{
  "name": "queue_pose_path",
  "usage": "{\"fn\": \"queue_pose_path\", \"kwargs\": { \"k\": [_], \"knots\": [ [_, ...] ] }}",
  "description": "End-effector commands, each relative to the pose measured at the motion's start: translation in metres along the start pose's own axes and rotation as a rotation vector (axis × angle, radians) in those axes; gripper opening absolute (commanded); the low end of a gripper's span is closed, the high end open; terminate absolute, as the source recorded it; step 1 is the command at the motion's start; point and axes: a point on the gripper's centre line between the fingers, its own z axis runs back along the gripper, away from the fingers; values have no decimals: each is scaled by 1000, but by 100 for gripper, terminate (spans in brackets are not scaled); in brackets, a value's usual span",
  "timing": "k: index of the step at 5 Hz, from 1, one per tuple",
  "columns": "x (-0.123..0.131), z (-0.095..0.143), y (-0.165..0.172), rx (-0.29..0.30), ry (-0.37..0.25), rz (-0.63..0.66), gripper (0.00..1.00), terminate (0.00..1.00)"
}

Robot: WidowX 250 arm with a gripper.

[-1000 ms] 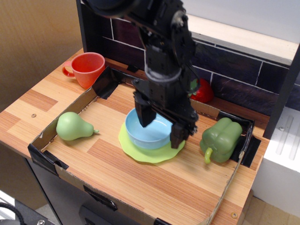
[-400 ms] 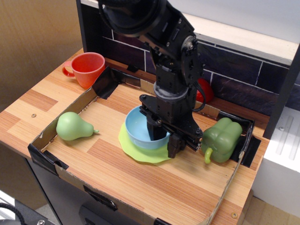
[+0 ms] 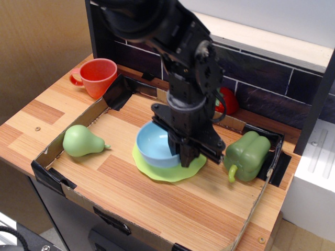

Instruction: Take bowl off plate

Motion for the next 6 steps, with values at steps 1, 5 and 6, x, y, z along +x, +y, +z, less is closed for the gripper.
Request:
{"fn": "queue_pose_path", "kwargs": {
  "k": [1,5,6],
  "knots": [
    [-4,45,-12,31,-141,74,0,0],
    [-50,20,-71,-55,4,376,0,0],
    [-43,15,-66,-46,-19,396,0,0]
  ]
}}
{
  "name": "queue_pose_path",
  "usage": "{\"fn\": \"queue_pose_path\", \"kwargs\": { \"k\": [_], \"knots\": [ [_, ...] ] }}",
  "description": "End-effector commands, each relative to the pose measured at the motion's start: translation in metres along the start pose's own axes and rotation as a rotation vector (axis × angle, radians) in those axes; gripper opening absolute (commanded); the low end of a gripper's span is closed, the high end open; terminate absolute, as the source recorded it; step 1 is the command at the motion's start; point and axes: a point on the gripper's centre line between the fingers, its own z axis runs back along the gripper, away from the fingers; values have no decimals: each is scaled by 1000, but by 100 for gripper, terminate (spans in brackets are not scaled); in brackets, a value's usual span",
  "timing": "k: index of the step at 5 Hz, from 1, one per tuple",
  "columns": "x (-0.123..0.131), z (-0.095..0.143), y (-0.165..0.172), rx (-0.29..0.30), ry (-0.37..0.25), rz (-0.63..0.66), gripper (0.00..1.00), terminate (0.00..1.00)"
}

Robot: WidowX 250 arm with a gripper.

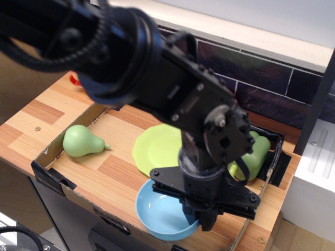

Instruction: Take bowl off plate

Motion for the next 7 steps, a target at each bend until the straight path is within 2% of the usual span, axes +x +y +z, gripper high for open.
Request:
{"fn": "queue_pose_path", "kwargs": {
  "k": [1,2,3,4,5,6,7],
  "knots": [
    [19,-5,-8,-3,-37,35,0,0],
    [21,-5,-12,0,-33,42,100,0],
    [25,2,-13,-7,-61,42,100,0],
    [25,16,-13,-32,-63,16,100,0],
    [24,32,-12,-44,-95,5,100,0],
    [24,32,-12,-44,-95,5,100,0],
    [24,32,-12,-44,-95,5,100,100]
  ]
}}
